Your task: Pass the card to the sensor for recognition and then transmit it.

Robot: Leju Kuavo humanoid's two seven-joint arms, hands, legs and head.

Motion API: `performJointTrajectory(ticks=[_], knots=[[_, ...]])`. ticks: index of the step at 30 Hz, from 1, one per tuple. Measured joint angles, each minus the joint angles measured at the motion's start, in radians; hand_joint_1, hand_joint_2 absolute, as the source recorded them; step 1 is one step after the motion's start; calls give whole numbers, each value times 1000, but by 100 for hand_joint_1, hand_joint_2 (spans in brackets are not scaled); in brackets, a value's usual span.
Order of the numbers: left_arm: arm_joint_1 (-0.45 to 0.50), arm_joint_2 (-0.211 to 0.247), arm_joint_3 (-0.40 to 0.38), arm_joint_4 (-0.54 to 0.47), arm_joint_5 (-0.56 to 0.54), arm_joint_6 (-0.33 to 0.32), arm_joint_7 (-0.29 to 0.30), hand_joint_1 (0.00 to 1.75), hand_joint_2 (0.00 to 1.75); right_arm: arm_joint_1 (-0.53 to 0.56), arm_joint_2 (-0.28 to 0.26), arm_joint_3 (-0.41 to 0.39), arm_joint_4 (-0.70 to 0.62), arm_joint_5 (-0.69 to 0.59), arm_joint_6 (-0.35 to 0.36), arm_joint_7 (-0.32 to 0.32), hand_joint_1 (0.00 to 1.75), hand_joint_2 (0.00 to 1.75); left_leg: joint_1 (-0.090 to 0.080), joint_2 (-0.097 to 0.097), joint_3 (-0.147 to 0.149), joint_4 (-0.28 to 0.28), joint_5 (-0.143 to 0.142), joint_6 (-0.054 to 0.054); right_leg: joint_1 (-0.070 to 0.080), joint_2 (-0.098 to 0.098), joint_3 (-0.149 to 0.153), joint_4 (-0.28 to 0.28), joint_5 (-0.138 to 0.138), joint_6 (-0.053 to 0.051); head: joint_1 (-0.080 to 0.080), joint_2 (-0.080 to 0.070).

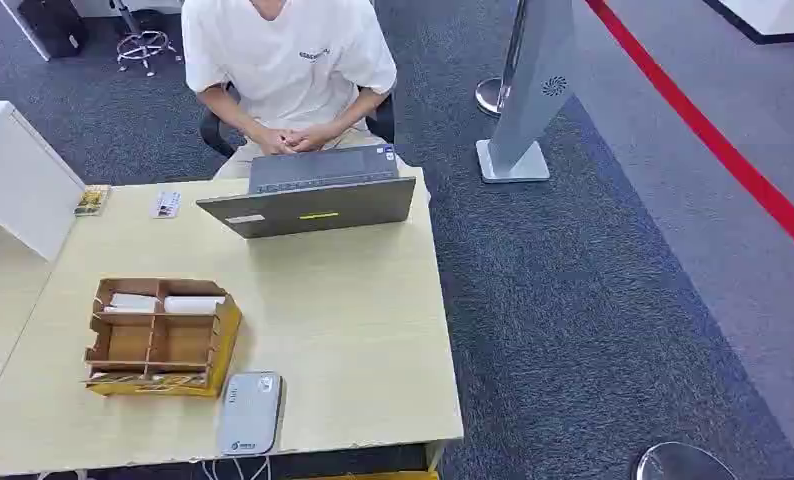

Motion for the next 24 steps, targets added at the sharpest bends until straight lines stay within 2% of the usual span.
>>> performJointTrajectory(ticks=[6, 14, 18, 24], knots=[[-73, 44, -132, -76, -123, 94, -44, 0, 175, -7, 8, 3, 3, 28, -7, 9, 0, 175, 0, 0, 0, 0, 1, 0, 0, 0, 0, 0, 0, 0, 0, 0], [-208, 90, -264, -84, -346, 178, -63, 0, 175, -16, 14, 19, 8, 66, -6, 26, 0, 175, 0, 0, 0, 0, 1, 0, 0, 0, 0, 0, 1, 0, 0, 0], [-275, 116, -318, -70, -459, 208, -53, 0, 175, -21, 17, 32, 9, 81, -5, 35, 0, 175, 0, 0, 0, 1, 1, 0, 0, 0, 0, 0, 1, 0, 0, 0], [-377, 161, -409, 2, -615, 229, 4, 0, 175, -27, 19, 43, 9, 98, -4, 44, 0, 175, 0, 0, 0, 1, 1, 0, 0, 0, 0, 0, 1, 0, 0, 0]])
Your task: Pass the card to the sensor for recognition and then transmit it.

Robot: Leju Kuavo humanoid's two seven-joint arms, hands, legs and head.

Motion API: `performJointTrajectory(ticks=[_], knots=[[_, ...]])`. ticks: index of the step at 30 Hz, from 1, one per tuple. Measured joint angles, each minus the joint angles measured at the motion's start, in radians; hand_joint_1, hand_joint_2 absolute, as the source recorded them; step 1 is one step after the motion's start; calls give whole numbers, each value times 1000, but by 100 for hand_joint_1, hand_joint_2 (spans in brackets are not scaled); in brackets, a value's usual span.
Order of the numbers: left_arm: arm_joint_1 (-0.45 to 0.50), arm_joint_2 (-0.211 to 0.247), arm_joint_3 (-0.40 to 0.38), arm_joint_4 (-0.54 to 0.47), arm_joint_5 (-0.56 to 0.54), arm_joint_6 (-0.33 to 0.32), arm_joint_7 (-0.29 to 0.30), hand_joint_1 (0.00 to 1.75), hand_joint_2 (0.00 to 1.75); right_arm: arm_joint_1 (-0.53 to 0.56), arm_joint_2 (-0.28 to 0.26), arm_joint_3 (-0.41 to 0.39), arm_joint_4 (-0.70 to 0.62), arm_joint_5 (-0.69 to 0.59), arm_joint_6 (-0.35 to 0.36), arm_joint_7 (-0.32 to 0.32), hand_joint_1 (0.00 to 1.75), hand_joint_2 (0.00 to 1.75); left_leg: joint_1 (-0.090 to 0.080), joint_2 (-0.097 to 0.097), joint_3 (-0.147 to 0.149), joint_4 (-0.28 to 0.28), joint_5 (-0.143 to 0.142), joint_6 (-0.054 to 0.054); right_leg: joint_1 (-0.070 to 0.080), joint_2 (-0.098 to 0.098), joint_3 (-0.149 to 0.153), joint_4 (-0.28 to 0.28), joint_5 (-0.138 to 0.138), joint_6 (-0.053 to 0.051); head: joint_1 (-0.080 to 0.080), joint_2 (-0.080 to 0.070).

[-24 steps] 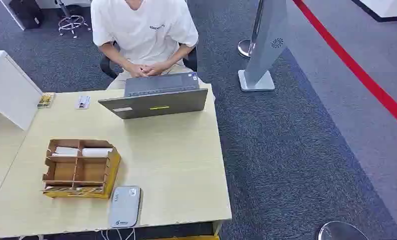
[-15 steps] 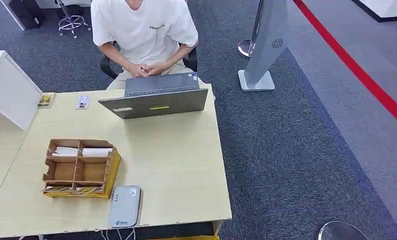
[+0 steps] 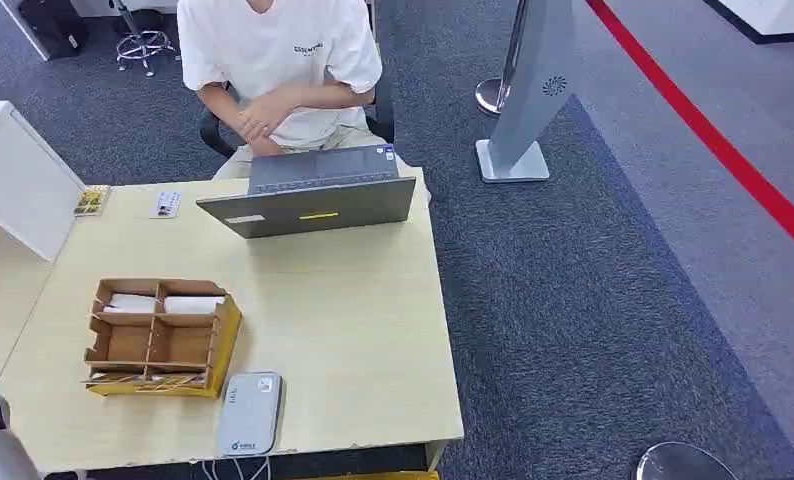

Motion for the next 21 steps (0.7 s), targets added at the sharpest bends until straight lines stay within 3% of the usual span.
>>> performJointTrajectory(ticks=[8, 21], knots=[[-140, 40, -111, 148, -159, -51, 97, 0, 175, -4, 3, 12, 0, 9, 6, 11, 0, 175, 0, 0, 0, 0, 0, 0, 0, 0, 0, 0, 1, -1, 0, 0], [-365, 87, -285, 417, -371, -205, 262, 0, 175, -5, 5, 16, 0, 20, 11, 27, 0, 175, 0, 0, 0, 1, 1, 0, 0, 1, 0, 0, 1, -1, 0, 0]])
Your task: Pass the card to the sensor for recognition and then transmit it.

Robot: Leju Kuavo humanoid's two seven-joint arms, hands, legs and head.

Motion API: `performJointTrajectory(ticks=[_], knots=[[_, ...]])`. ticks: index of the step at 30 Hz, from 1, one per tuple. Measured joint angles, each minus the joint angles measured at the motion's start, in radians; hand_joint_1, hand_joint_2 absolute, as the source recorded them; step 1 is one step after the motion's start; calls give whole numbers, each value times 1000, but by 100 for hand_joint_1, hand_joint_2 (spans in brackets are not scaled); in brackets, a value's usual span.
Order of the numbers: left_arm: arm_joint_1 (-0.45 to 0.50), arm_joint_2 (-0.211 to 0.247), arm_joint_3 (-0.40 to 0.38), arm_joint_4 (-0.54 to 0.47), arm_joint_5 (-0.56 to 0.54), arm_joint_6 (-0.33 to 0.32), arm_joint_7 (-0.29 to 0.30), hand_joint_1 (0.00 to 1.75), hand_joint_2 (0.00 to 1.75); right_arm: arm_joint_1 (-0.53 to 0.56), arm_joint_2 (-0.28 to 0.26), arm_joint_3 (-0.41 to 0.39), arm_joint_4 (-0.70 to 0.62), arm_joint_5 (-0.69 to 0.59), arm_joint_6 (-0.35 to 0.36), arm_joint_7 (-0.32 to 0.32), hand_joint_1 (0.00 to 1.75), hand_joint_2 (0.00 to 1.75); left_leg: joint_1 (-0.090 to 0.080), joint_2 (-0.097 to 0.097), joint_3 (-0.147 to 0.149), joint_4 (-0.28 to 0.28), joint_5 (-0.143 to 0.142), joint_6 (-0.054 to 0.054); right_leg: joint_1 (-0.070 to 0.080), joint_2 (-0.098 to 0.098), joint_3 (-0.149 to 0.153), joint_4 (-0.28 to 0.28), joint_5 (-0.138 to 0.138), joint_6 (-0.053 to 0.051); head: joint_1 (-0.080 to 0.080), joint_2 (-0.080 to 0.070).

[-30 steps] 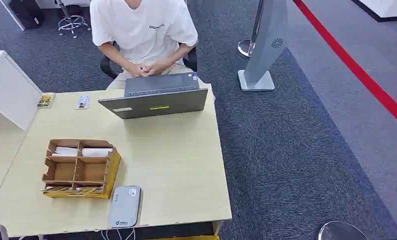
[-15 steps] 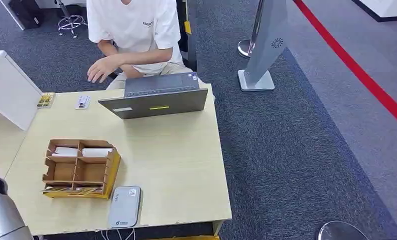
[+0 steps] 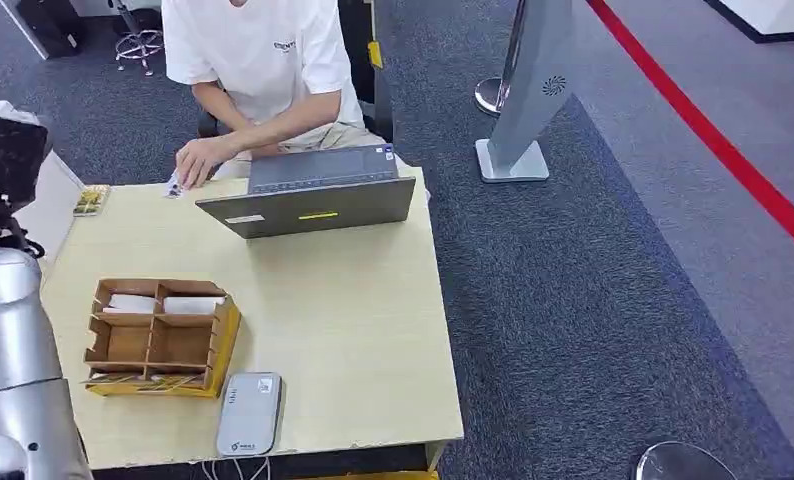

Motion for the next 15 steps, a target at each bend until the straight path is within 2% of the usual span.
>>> performJointTrajectory(ticks=[9, 15], knots=[[-154, 31, -121, 190, -132, -103, 109, 0, 175, -3, 0, 4, 0, 6, 0, 8, 0, 175, 0, 0, 0, 0, 0, 0, 0, 0, 0, 0, 0, 0, 0, 0], [-189, 38, -150, 238, -190, -147, 159, 0, 175, -3, 0, 8, 0, 6, 0, 13, 0, 175, 0, 1, -1, 0, 0, 0, 0, 1, -1, 0, 1, 0, 0, 0]])
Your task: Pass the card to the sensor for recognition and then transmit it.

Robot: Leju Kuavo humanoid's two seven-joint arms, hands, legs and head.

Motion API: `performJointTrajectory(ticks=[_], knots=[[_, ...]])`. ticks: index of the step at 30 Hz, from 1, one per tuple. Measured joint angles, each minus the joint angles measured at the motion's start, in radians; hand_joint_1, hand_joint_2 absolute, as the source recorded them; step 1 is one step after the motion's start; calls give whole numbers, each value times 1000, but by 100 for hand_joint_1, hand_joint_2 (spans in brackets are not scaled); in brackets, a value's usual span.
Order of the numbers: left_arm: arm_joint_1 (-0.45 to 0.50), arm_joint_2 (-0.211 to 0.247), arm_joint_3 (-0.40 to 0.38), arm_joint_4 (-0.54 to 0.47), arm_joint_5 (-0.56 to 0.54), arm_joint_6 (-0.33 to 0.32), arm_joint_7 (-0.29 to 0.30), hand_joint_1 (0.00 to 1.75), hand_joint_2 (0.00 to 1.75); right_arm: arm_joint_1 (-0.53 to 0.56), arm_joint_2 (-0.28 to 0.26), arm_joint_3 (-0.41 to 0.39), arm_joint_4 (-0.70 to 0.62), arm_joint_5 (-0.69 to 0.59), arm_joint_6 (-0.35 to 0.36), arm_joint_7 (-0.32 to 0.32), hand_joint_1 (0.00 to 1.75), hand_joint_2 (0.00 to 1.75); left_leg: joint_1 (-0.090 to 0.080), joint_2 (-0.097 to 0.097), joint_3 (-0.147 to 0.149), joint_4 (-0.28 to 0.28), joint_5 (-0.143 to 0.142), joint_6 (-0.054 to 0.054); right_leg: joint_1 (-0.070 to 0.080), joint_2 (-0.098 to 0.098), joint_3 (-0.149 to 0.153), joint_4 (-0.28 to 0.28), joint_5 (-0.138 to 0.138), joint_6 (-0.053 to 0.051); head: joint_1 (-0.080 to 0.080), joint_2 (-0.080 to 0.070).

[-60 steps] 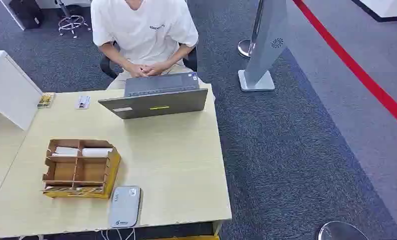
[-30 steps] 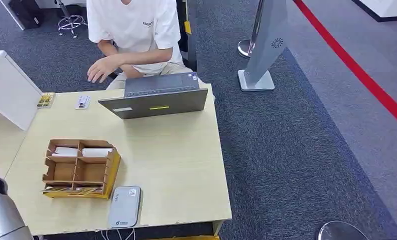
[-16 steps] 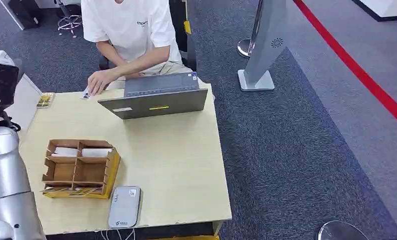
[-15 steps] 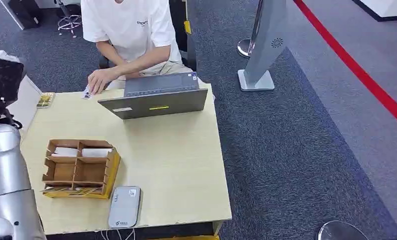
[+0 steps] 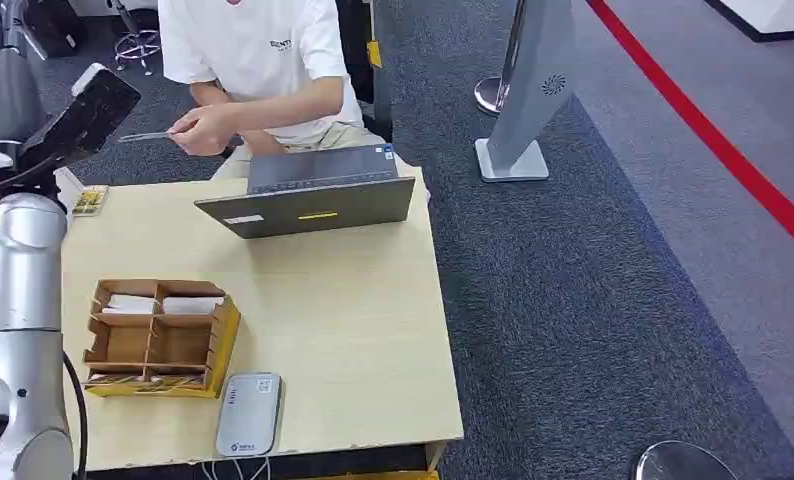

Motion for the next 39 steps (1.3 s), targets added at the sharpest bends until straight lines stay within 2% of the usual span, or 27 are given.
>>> performJointTrajectory(ticks=[7, 18, 23, 24, 25, 39], knots=[[-67, 15, -60, 76, -52, -44, 48, 0, 175, 0, 0, 1, 0, 2, 0, 5, 0, 175, 0, 0, -1, 0, 1, 1, 0, 0, 0, 0, 1, 0, -1, 0], [-242, 64, -224, 282, -185, -165, 202, 0, 175, -1, 0, 15, 1, 16, -1, 22, 0, 175, -1, 0, -1, 0, 1, 1, 0, 0, 0, 1, 1, 0, -2, 0], [-291, 85, -289, 354, -222, -208, 273, 0, 175, 0, 0, 18, 5, 20, -4, 31, 0, 175, 0, 0, -1, 0, 1, 1, 0, 0, 0, 1, 1, 0, -1, 0], [-296, 87, -296, 363, -224, -212, 280, 17, 175, 0, 0, 18, 5, 20, -4, 31, 0, 175, 0, 0, -1, 0, 1, 1, 0, 0, 0, 1, 1, 0, -2, 0], [-299, 89, -303, 371, -224, -213, 283, 175, 175, 0, 0, 18, 6, 20, -4, 31, 0, 175, 0, 0, -1, 0, 1, 1, 0, 0, 0, 1, 1, 0, -2, 0], [-305, 124, -322, 403, -186, -161, 279, 175, 175, 0, 0, 25, 9, 24, -14, 30, 0, 175, 0, -1, -2, 0, 2, 1, 0, -1, 0, 1, 1, 0, -1, 0]])
